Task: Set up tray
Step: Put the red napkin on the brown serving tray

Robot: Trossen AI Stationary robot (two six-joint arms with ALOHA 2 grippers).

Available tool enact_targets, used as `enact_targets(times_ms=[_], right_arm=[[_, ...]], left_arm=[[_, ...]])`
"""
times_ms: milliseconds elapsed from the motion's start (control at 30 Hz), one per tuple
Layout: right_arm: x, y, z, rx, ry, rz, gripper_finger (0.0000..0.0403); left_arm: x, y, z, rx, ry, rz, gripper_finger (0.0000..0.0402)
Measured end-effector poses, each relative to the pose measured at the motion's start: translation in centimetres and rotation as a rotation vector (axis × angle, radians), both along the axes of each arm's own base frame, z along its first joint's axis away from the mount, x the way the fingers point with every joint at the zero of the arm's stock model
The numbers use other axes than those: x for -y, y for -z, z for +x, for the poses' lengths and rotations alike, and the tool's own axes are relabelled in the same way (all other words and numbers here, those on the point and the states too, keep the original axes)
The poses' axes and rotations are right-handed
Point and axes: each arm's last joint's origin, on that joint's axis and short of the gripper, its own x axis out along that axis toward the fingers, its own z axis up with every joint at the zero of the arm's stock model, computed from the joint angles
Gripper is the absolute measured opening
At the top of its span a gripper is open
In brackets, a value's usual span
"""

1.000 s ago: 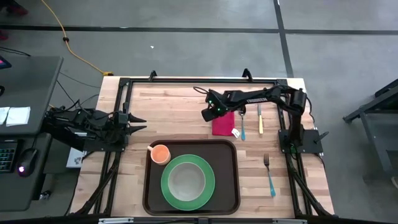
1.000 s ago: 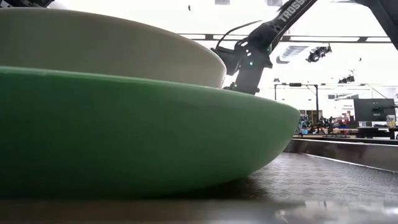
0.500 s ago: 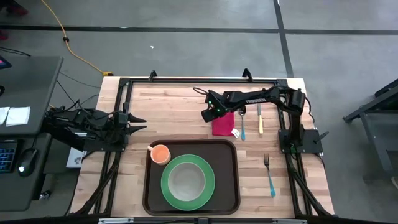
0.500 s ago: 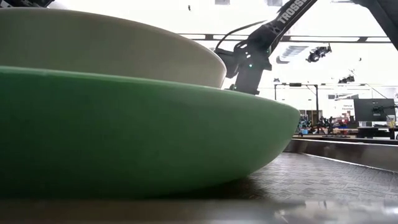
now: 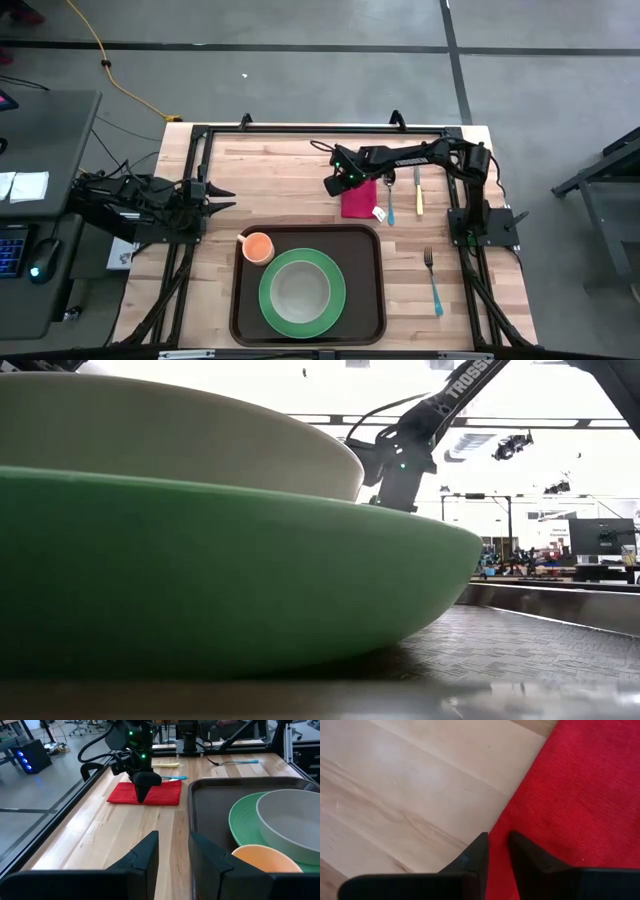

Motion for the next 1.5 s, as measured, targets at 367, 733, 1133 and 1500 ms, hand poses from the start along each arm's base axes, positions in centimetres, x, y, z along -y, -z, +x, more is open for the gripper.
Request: enact_targets(times_ms=[367, 733, 1133, 1500], right_arm=[[0.0, 0.0, 0.6, 0.076, 0.011, 0.037, 0.0026], [1.0, -3.5, 2.1, -0.028, -0.05, -0.059, 0.0091], [1.2, -3.3, 2.3, -0.094, -0.052, -0.033, 0.011], [1.4, -2.3, 2.1, -0.154, -0.044, -0.002, 0.0111]], left_arm=[[0.0, 0.0, 0.0, -0.003, 0.007, 0.015, 0.0136], [0.0, 0.0, 0.0, -0.005, 0.019, 0.016, 0.0136], [0.0, 0.0, 0.0, -0.004, 0.02, 0.017, 0.0136], [0.1, 0.0, 0.0, -0.004, 0.032, 0.014, 0.0136]])
